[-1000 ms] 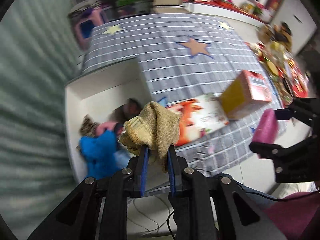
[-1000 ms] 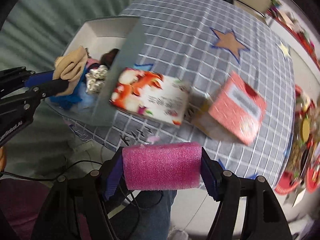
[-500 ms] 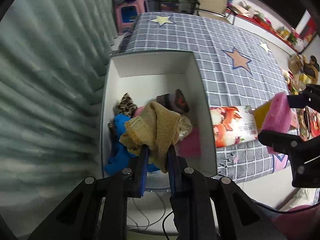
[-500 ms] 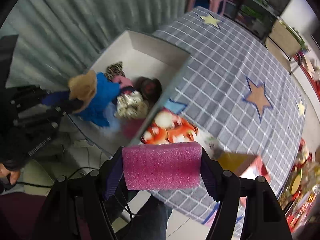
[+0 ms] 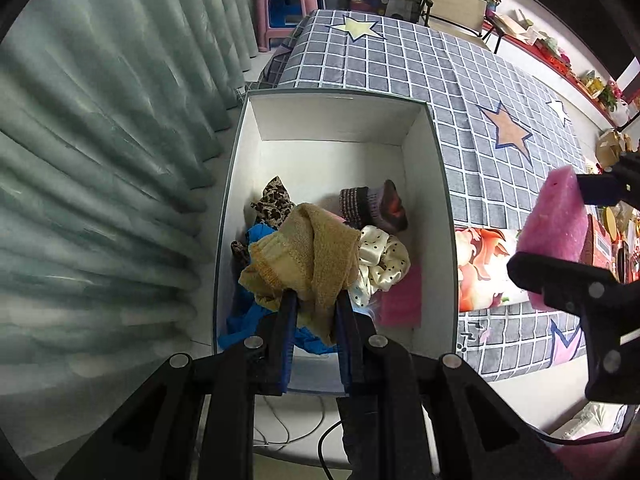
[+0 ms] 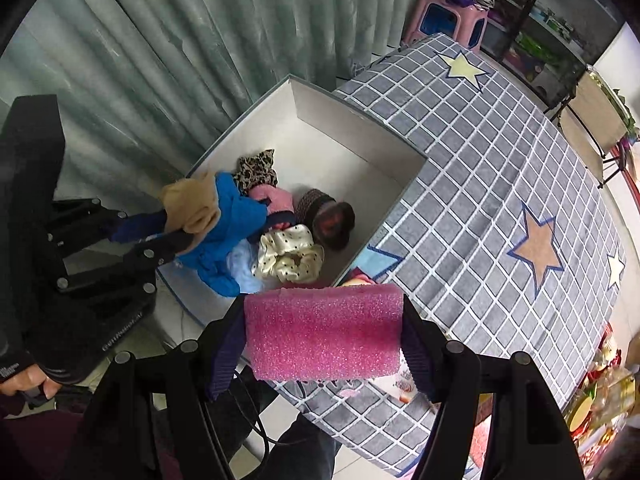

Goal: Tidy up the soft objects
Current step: 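Open left tool to drop beige knit while right tool releases pink sponge into box, then withdraw both open tools from above the box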

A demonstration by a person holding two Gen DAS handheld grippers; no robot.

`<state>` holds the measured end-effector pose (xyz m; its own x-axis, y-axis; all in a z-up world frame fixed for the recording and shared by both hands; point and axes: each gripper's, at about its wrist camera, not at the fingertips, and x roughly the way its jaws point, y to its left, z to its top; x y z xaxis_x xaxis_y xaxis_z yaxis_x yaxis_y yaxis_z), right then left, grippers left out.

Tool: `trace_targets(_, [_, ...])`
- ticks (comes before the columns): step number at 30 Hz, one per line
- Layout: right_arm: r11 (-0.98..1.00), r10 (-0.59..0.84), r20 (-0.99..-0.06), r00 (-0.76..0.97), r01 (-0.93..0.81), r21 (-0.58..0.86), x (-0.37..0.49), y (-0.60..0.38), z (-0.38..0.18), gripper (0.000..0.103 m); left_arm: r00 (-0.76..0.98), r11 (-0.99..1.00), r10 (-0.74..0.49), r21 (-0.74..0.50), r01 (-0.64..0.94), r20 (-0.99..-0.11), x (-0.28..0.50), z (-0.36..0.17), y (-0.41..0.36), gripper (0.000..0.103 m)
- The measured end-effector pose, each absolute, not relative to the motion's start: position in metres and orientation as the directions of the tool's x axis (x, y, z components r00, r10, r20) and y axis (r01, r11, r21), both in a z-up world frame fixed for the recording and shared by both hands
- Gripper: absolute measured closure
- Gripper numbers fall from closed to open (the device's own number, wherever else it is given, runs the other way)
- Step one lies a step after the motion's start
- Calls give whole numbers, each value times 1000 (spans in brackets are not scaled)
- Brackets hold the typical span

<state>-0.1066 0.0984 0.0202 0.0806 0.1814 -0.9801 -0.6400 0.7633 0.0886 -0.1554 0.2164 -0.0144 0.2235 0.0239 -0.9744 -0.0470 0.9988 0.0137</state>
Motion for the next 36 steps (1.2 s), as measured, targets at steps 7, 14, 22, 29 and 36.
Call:
trace_targets(7, [752,179,-981,74,-653,88,-96,109,16,32,217,999,25,15,-44,-976,-148,-18,217,83])
trace_targets(14, [755,182,-981,62,-648,99,-82,115,11,32,224,998,34,22,-55,-974,-138,-19,218,82])
trace_targets(22, [777,247,-966,70,-610,155,-49,123,15,2,295,986,168,158,-56,-941,-131,0,211,23])
trace_targets(29, [813,215,-968,128,-573,105,-34,114,22,1,259,996,71,55,-71,-963,-127,-1,211,23])
trace_targets(36, [834,197,-976,98,-539,114,-37,96,17,1,250,995,88,72,-73,-964,-127,-3,207,23])
